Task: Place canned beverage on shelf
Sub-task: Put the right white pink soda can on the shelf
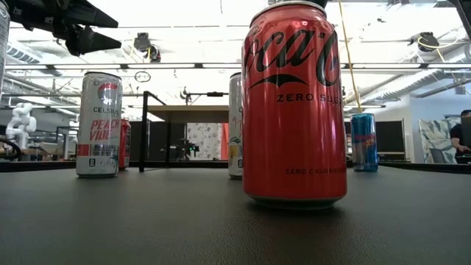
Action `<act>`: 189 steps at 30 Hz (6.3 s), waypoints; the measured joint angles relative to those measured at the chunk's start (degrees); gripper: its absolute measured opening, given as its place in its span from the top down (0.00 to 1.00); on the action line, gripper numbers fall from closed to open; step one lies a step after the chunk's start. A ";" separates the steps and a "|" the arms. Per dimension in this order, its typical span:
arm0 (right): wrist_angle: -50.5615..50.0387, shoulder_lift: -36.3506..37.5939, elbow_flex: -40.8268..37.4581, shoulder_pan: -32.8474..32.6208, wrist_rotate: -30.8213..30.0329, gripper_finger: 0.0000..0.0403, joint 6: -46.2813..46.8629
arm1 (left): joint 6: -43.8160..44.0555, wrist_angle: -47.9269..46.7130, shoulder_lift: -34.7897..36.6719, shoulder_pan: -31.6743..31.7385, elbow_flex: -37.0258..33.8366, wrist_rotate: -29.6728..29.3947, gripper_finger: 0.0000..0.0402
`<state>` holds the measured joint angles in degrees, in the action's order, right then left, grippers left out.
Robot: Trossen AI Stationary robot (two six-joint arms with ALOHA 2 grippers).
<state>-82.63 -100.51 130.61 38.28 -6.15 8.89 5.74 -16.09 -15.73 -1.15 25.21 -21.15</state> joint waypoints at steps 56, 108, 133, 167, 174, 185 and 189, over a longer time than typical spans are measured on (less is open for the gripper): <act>3.54 -3.85 -4.55 -2.99 -7.17 0.38 6.64 | 2.89 -3.00 -0.01 0.00 0.00 -0.04 0.05; 6.04 -6.12 -4.39 -6.97 -15.58 0.42 22.83 | 2.97 -6.78 -0.01 -0.02 -0.02 -0.09 0.05; 6.20 -6.71 -4.45 -7.23 -13.44 0.41 24.91 | 2.92 -7.20 0.00 -0.01 -0.02 -0.09 0.05; 5.96 -7.10 -4.71 -7.30 -9.89 0.25 23.45 | 2.89 -7.18 0.00 -0.01 -0.02 -0.09 0.05; 6.34 -7.02 -4.66 -7.28 -10.07 0.25 21.66 | 2.89 -7.18 0.01 0.00 -0.02 -0.09 0.05; 5.68 -6.96 -4.59 -7.23 -10.25 0.25 21.91 | 2.89 -7.18 0.00 0.00 -0.02 -0.09 0.05; 5.22 -6.91 -4.57 -7.19 -10.36 0.25 21.92 | 2.89 -7.18 0.01 -0.01 -0.02 -0.09 0.05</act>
<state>-77.41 -107.42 126.04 31.09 -16.51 30.80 8.62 -23.27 -15.73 -1.16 25.19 -21.23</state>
